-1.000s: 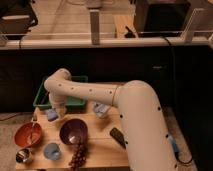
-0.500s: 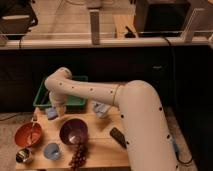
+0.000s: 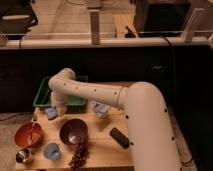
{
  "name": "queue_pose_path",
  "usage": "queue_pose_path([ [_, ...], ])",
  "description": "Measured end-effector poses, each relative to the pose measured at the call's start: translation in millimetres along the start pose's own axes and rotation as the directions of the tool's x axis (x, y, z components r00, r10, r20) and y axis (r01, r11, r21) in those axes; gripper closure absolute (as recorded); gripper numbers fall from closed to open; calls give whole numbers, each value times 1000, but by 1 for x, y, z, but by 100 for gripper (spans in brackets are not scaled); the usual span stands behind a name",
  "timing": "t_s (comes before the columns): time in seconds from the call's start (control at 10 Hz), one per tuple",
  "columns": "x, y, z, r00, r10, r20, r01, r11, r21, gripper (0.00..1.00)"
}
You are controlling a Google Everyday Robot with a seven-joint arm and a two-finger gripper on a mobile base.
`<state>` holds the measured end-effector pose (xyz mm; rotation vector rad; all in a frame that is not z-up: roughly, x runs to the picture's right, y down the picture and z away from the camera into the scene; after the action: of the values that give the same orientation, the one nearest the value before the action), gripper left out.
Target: Place sponge in metal cup
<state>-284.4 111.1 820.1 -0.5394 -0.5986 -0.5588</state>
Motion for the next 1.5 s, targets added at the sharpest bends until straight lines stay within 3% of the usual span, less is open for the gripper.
queue_pose_path([
  [0.1, -5, 0, 2, 1000, -11, 17, 11, 1000, -18, 100],
  [0.3, -30, -5, 14, 997, -51, 60, 57, 993, -99, 100],
  [0.5, -67, -7, 25, 989, -120, 89, 135, 972, -193, 100],
  [0.6, -78, -3, 26, 985, -141, 95, 158, 964, -214, 100],
  [0.8, -98, 2, 17, 979, -180, 95, 197, 954, -226, 100],
  [1.1, -100, 6, 1, 980, -180, 85, 194, 961, -196, 100],
  [1.4, -117, 16, 9, 976, -186, 117, 208, 953, -219, 100],
  [1.5, -122, 21, 17, 972, -183, 147, 214, 948, -235, 100],
])
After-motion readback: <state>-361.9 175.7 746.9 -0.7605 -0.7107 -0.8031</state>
